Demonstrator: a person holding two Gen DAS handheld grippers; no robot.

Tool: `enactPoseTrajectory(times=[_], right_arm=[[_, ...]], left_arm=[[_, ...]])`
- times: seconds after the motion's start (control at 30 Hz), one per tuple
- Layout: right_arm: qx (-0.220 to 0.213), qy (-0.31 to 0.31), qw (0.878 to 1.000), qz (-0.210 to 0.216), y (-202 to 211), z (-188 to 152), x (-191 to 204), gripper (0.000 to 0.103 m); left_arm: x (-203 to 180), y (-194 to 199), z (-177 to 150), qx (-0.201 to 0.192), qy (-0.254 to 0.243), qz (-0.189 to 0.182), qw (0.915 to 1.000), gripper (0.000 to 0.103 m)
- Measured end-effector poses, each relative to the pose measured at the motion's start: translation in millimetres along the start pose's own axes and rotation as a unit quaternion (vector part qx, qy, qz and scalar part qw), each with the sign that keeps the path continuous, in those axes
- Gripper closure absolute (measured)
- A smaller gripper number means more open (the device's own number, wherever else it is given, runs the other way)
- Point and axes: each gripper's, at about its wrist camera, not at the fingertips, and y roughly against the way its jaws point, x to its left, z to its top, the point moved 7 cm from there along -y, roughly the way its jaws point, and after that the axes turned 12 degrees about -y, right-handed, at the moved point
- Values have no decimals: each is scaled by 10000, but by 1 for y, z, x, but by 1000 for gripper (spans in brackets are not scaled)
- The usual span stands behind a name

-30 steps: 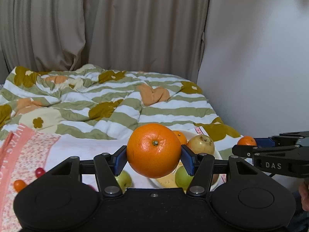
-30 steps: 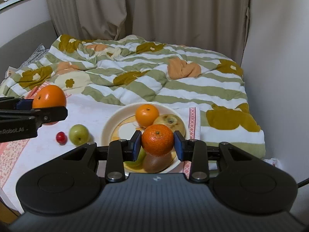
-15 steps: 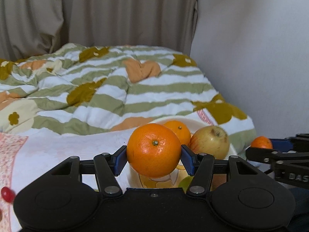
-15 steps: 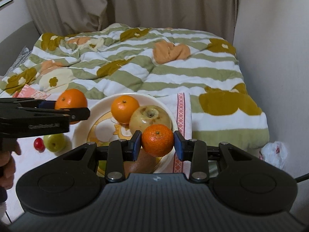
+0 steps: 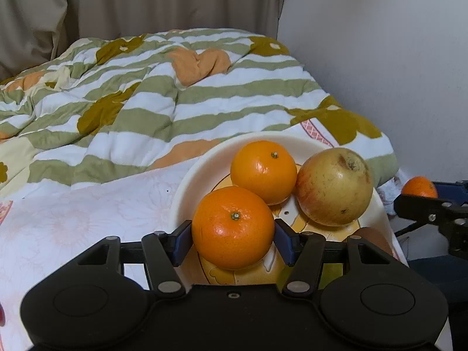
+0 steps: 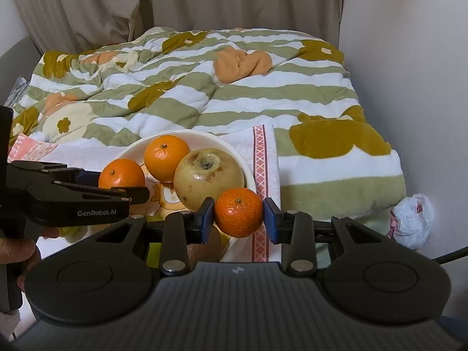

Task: Organize fruits
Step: 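Carry the orange with the left tool into the bowl while the right tool carries the mandarin there, then open the right tool to drop the mandarin in the bowl while the left tool withdraws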

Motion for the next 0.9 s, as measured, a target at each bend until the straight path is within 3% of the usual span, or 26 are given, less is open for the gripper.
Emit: enactPoseTrajectory(times=[0.03,0.1,0.17,0.5,0.9], right_arm=[[-9,-12,10000,-13,0,1,0,52],[-36,-34,10000,-36,2,2,-1,52],[-64,-58,10000,-49,5,3,-2,52],[-168,88,9997,129,16,6,16,52],[10,792,9939,769,-1,-7,80,52]], left_arm=[[0,0,0,4,16,1,10000,38],[1,6,3,-207,39,-68,9998,17],[2,18,7,-442,72,0,9990,3],[22,65,-1,-731,246,398,9962,3],[55,102,-39,-701,723,852,9913,3]])
